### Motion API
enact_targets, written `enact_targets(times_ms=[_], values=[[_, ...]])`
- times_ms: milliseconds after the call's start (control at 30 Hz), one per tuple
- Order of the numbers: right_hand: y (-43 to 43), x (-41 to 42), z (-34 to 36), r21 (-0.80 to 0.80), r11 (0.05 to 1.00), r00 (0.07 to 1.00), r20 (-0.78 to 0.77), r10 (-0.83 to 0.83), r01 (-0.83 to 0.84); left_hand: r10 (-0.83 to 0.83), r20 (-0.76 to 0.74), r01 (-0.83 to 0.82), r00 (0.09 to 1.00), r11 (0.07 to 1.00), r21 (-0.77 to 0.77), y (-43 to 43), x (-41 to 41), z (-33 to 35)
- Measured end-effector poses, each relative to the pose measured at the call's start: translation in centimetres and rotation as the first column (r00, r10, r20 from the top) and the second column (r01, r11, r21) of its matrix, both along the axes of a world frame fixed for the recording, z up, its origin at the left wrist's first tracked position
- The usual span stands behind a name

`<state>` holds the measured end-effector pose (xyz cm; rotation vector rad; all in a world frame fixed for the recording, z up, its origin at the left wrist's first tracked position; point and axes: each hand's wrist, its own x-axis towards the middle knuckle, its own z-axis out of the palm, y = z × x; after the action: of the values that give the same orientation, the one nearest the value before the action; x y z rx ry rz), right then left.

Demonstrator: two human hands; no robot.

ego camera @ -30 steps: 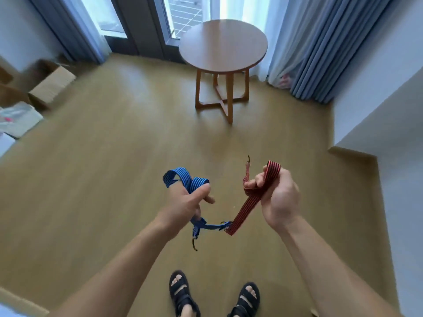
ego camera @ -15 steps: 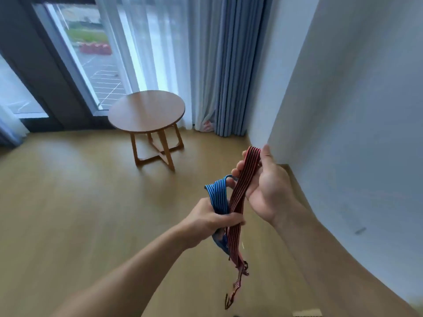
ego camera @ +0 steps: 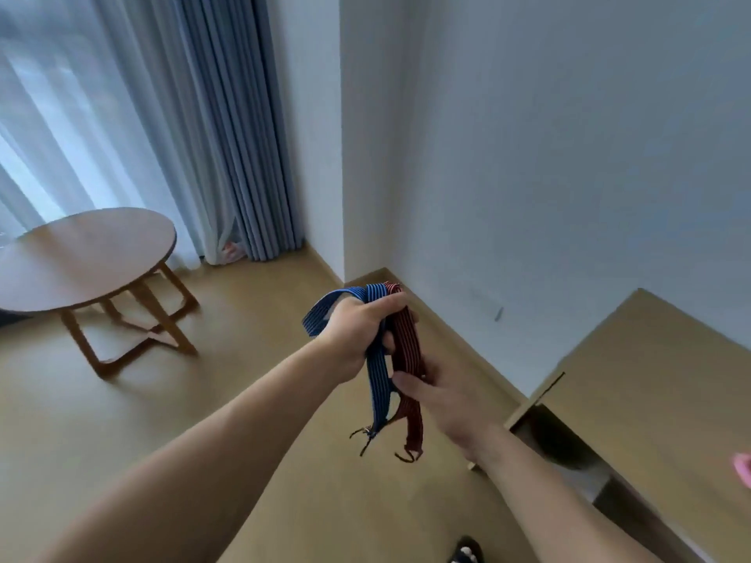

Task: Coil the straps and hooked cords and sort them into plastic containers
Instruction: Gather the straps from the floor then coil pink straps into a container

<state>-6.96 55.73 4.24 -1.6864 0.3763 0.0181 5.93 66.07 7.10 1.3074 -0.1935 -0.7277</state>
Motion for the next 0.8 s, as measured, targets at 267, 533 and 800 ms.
enact_targets(times_ms=[267, 533, 800], values=[[-4.9, -8.1, 0.7, -0.066, 0.975, 0.976, 0.057, -0.209, 0.212, -0.005, 0.134, -0.022, 0.991, 0.979, 0.204, -5.3, -2.6, 1.2], [-12.3, -17.8, 5.7, -0.048, 0.879, 0.835, 0.340, -0.431, 0.474, -0.199, 0.247, 0.112, 0.948, 0.938, 0.327, -12.2, -11.6, 2.5], [-19.2, -30.0, 7.4, 0.192, 0.758, 0.644, 0.423, -0.637, 0.623, -0.685, 0.384, 0.627, 0.619, 0.725, 0.285, -22.3, -27.1, 5.3]])
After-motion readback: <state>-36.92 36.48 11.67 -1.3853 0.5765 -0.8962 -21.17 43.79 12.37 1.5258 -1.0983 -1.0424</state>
